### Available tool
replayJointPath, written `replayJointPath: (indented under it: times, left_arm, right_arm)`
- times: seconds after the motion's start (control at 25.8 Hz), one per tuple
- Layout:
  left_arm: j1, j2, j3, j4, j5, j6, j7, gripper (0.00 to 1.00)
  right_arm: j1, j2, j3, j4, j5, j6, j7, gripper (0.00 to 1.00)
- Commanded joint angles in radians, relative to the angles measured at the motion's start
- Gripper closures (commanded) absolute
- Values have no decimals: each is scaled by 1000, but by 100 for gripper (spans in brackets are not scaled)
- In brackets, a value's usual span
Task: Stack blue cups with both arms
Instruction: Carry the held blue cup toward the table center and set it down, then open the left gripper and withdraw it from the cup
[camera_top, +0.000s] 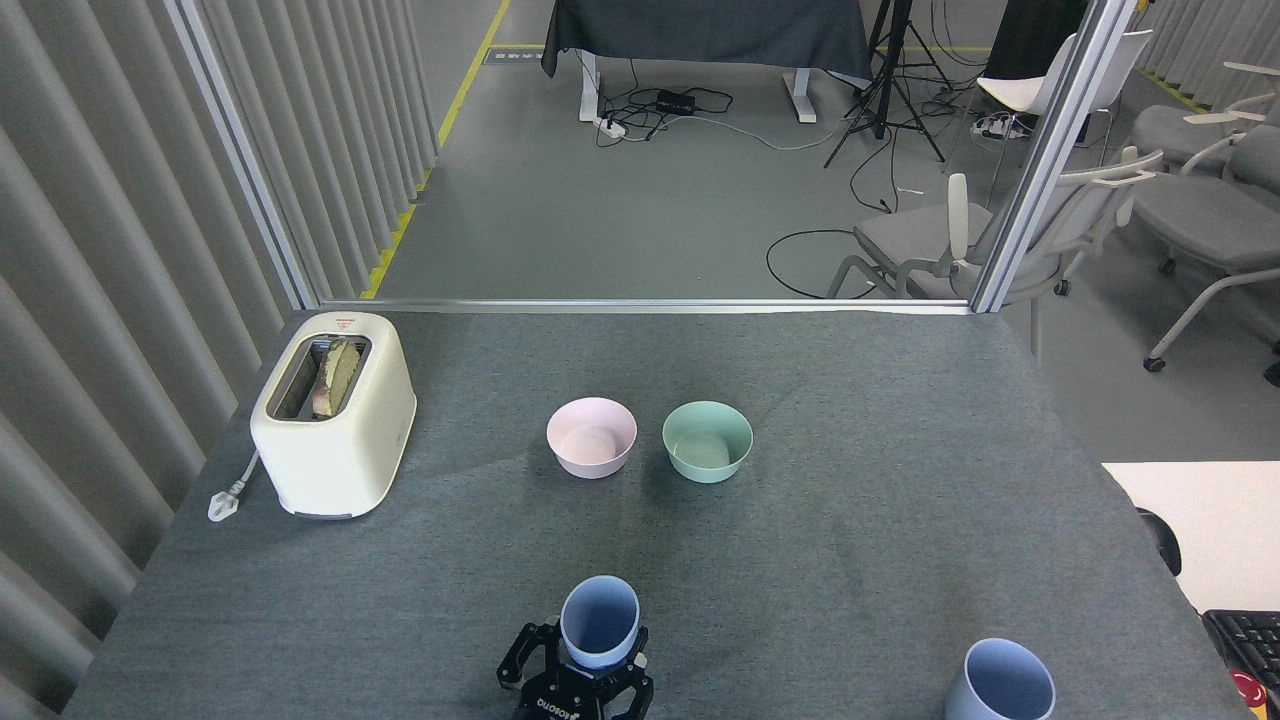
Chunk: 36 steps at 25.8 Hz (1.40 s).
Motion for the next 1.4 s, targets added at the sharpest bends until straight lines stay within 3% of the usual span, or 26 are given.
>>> replayJointPath:
  times: [0.0, 0.04, 0.16, 0.19, 0.54, 0.74, 0.97, 1.09, 1.24, 1.36]
  left_arm:
    - [-4, 4, -1, 7, 0, 3, 1, 39]
    - [-4, 4, -1, 7, 0, 3, 1, 38]
    - [-1, 1, 0, 7, 6, 9, 3, 4]
    - [4, -1, 0, 4, 9, 7, 4, 0]
    - [106, 16, 3, -71, 12, 1, 3, 0]
    - [232, 105, 32, -214, 15, 7, 3, 0]
    - [418, 168, 172, -401, 16, 3, -2, 0]
    - [504, 177, 247, -479, 19, -2, -2, 0]
    - [564, 201, 287, -530, 87, -7, 0, 0]
    - [570, 205, 289, -533, 138, 6, 1, 0]
  right_arm:
    - [0, 0, 0, 0, 0, 0, 0, 0]
    - [0, 0, 0, 0, 0, -1, 0, 0]
    - [0, 0, 0, 0, -2, -1, -2, 0]
    - [0, 0, 0, 0, -2, 0, -2, 0]
    - [0, 0, 0, 0, -2, -1, -3, 0]
    - [0, 0, 0, 0, -2, -1, -3, 0]
    - [6, 0, -17, 5, -6, -11, -5, 0]
    - [-6, -11, -23, 54, -38, -23, 23, 0]
    - [-118, -11, -37, 126, -43, -31, 138, 0]
    - [-141, -6, -44, 135, -44, -20, 152, 0]
